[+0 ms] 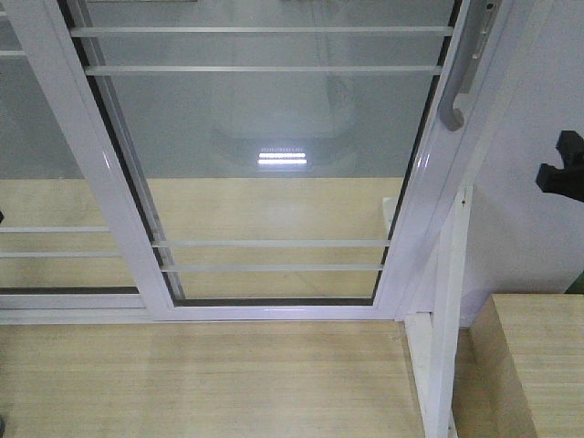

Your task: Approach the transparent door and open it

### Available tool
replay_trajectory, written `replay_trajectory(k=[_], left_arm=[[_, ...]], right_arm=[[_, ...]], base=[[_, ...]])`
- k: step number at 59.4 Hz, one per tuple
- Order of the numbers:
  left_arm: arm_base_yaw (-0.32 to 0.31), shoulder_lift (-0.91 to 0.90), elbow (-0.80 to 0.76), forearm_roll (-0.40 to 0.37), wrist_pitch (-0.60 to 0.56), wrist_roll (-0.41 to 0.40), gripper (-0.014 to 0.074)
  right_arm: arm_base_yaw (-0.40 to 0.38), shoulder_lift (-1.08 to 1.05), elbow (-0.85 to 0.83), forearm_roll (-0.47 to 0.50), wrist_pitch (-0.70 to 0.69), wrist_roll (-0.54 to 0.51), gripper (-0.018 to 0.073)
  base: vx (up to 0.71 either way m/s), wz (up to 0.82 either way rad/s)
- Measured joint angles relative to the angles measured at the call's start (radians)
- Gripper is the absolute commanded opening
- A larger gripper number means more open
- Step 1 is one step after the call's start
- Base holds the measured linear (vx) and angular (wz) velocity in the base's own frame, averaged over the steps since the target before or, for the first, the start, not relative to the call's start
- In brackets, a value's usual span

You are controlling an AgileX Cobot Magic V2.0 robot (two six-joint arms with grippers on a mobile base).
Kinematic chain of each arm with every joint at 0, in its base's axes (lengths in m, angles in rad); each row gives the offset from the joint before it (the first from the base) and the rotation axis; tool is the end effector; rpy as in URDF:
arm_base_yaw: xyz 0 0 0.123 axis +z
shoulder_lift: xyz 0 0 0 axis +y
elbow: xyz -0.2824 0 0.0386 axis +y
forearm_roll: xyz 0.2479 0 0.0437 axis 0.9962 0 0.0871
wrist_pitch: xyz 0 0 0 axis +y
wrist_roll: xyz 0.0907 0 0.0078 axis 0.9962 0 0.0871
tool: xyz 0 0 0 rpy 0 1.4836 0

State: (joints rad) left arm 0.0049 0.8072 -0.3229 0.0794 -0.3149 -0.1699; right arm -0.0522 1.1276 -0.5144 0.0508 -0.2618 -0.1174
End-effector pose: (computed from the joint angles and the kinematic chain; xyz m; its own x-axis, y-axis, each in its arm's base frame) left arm 0.1630 -0.0014 0.2693 -0.0845 -0.0946 -0.9919 0.0117 0.9953 -0.0960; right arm 0.2291 -0.0132 0.2638 -0.2649 -0.0545 -0.9627 0.0469 0.9965 -0.0693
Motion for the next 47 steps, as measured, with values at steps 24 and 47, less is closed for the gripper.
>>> replay_trajectory(k=[24, 47], left_arm=[[-0.001, 0.000, 0.000, 0.058, -0.019, -0.067, 0.0541], [-0.002, 0.000, 0.000, 0.193, -0.012, -0.067, 0.0541]], right_arm=[[0.046, 0.443, -0.372, -0.104, -0.115, 0.050, 0.0460], [0.046, 0.705, -0.691, -0.287, -0.103, 0.274, 0.0460]], base=[[0.00, 0.00], [0.00, 0.00]])
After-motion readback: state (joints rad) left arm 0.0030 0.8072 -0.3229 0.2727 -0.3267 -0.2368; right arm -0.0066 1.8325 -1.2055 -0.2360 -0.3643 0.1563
